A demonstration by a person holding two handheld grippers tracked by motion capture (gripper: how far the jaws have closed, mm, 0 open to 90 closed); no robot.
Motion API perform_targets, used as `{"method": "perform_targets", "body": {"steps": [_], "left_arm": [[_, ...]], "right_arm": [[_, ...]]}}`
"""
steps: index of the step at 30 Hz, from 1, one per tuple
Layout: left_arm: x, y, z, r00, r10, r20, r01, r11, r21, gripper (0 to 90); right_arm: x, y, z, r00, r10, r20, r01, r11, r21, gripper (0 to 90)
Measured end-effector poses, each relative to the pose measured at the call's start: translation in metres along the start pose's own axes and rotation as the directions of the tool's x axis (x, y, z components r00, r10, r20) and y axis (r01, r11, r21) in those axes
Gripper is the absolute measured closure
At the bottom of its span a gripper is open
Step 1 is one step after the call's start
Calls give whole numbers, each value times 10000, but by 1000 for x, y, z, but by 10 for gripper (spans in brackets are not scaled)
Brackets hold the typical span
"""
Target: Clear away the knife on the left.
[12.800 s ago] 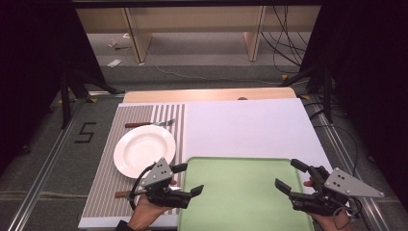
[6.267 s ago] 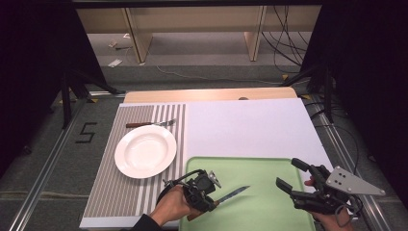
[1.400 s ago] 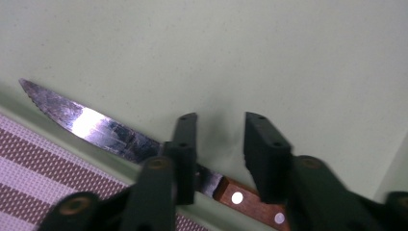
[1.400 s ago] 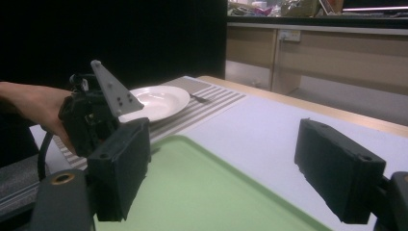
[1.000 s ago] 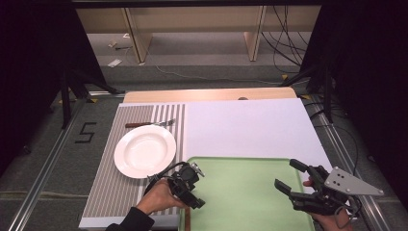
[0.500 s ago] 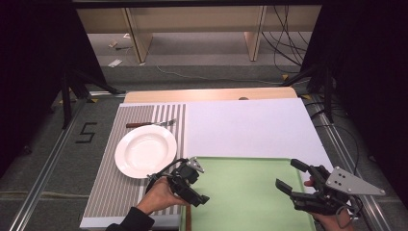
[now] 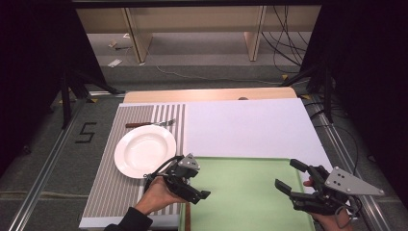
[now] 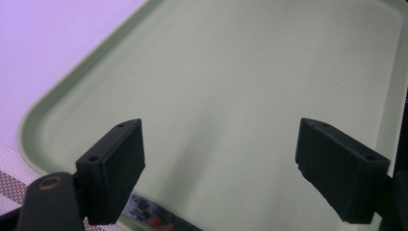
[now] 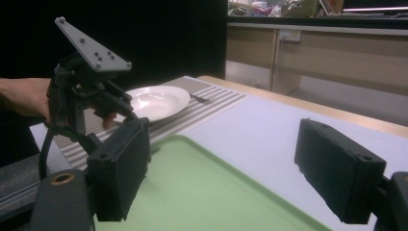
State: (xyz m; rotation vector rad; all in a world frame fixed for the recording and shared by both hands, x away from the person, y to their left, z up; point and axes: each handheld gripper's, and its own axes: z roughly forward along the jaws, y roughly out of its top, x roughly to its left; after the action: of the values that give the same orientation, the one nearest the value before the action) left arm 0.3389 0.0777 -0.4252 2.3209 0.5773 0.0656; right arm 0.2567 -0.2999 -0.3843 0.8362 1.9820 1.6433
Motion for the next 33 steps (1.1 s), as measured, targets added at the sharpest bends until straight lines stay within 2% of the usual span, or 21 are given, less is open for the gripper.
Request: {"method": "perform_targets", "body": {"steps": [2, 3, 4, 5, 6, 9, 10, 12, 14, 15, 21, 25, 30, 33], "left_arm": [[-1, 0, -1, 10000, -29, -22, 29, 9999, -117, 171], [-2, -1, -2, 9998, -208, -21, 207, 9994, -275, 171], [-5, -1, -6, 9979, -433, -491, 406, 9977, -550, 168], [-5, -1, -6, 9979, -433, -491, 406, 9977, -550, 167], [-6, -2, -8, 9982, -436, -406, 402, 9958, -822, 167], [-7, -2, -12, 9982, -277, -523, 207, 9912, -1309, 167], [-7, -2, -12, 9982, -277, -523, 207, 9912, -1309, 167], [-8, -2, -17, 9981, -262, -566, 158, 9842, -1766, 167], [-7, -3, -20, 9978, -294, -587, 171, 9795, -2005, 168], [-7, -3, -20, 9978, -294, -587, 171, 9795, -2005, 168], [-9, -8, -27, 9968, -381, -696, 197, 9687, -2476, 165], [-10, -11, -29, 9966, -413, -715, 214, 9656, -2590, 162], [-12, -16, -33, 9967, -419, -699, 197, 9563, -2918, 157], [-12, -17, -35, 9969, -394, -682, 177, 9556, -2941, 157]], "right_arm": [[0, 0, 0, 10000, -6, 6, 6, 10000, -3, 213], [0, 0, 0, 10000, -6, 6, 6, 10000, -3, 213], [0, 0, 0, 10000, 4, 8, -4, 10000, -8, 213], [0, 0, 0, 10000, 4, 8, -4, 10000, -8, 213], [0, 0, 0, 10000, -13, 12, 13, 10000, -15, 213], [0, 0, 0, 10000, -4, 12, 4, 10000, -10, 213], [0, 0, 0, 10000, -4, 12, 4, 10000, -10, 213], [0, 0, 0, 10000, -2, 12, 2, 10000, -10, 213], [0, 0, 0, 10000, -4, 14, 4, 10000, -11, 213], [0, 0, 0, 10000, -3, 11, 3, 10000, -10, 213], [0, 0, 0, 10000, 8, 18, -8, 10000, -7, 213], [0, 0, 0, 10000, 8, 13, -8, 10000, -5, 212], [0, 0, 0, 10000, -1, 16, 1, 10000, 2, 213], [0, 0, 0, 10000, -2, 18, 2, 10000, 7, 213]]}}
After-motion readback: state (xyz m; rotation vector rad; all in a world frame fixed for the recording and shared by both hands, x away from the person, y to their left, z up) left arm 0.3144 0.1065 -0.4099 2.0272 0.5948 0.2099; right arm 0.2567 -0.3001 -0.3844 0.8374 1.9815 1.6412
